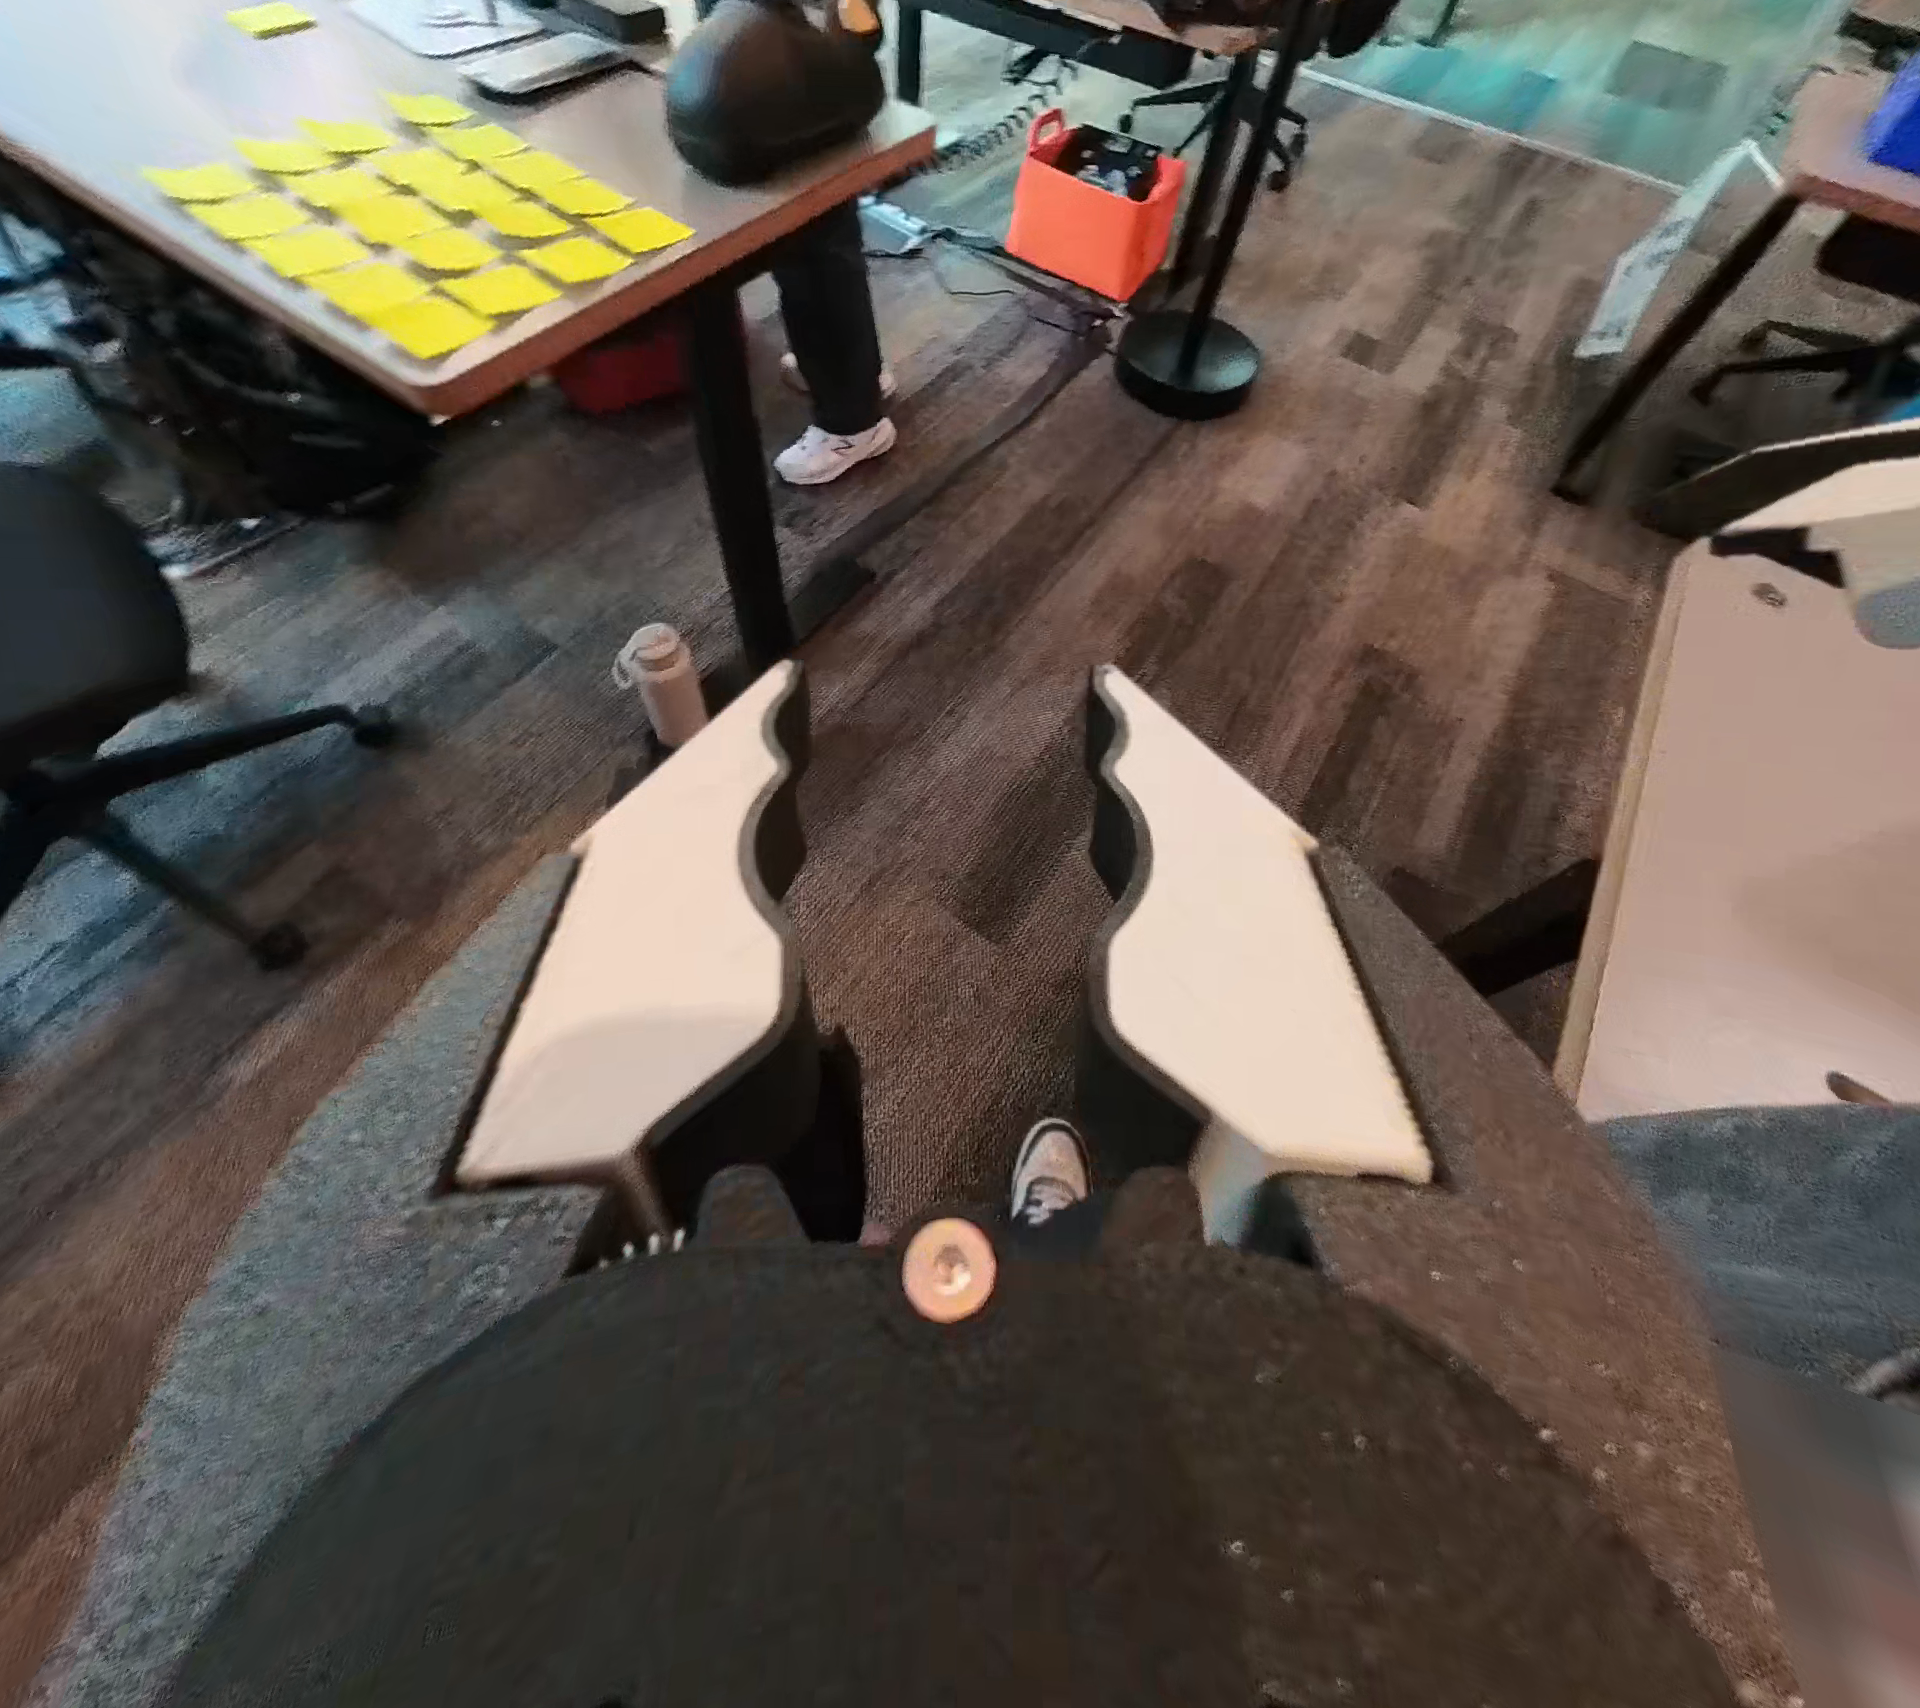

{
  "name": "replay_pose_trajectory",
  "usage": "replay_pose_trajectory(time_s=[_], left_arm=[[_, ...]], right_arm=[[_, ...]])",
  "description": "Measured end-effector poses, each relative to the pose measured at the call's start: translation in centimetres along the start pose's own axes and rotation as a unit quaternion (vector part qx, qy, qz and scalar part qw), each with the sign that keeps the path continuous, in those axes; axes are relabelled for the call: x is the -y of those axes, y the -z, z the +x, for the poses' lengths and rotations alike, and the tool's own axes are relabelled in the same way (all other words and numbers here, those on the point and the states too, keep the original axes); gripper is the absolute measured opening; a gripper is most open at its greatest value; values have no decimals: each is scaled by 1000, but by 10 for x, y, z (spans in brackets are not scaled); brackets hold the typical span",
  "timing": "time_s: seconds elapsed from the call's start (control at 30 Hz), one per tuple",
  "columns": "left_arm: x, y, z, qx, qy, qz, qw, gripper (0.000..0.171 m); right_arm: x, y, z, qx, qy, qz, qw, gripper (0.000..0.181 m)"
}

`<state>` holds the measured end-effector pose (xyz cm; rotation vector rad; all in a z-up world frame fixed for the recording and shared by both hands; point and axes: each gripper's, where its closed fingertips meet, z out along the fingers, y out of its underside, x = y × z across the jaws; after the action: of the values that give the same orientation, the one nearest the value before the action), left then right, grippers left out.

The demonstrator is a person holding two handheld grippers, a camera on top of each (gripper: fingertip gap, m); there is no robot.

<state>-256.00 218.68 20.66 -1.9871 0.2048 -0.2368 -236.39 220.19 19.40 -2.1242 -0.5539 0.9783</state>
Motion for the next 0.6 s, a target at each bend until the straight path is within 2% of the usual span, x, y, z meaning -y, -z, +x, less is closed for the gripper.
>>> replay_pose_trajectory(time_s=[0.1,0.17,0.23,0.33,0.4,0.5,0.6], left_arm=[[59,-71,18,-73,-14,20,997,47],[97,-104,38,-129,-26,46,990,45],[118,-134,57,-169,-45,46,984,45],[134,-175,85,-230,-48,32,972,45],[135,-201,105,-275,-48,12,960,45],[128,-239,131,-341,-62,-31,937,44],[135,-268,144,-397,-98,-50,911,43]], right_arm=[[28,31,65,-113,-27,52,992,39],[48,53,90,-165,-39,93,981,39],[62,70,106,-201,-57,114,971,39],[72,86,127,-249,-78,134,956,39],[70,91,142,-280,-102,136,945,39],[65,91,162,-312,-155,157,924,39],[68,87,181,-330,-217,192,898,39]])
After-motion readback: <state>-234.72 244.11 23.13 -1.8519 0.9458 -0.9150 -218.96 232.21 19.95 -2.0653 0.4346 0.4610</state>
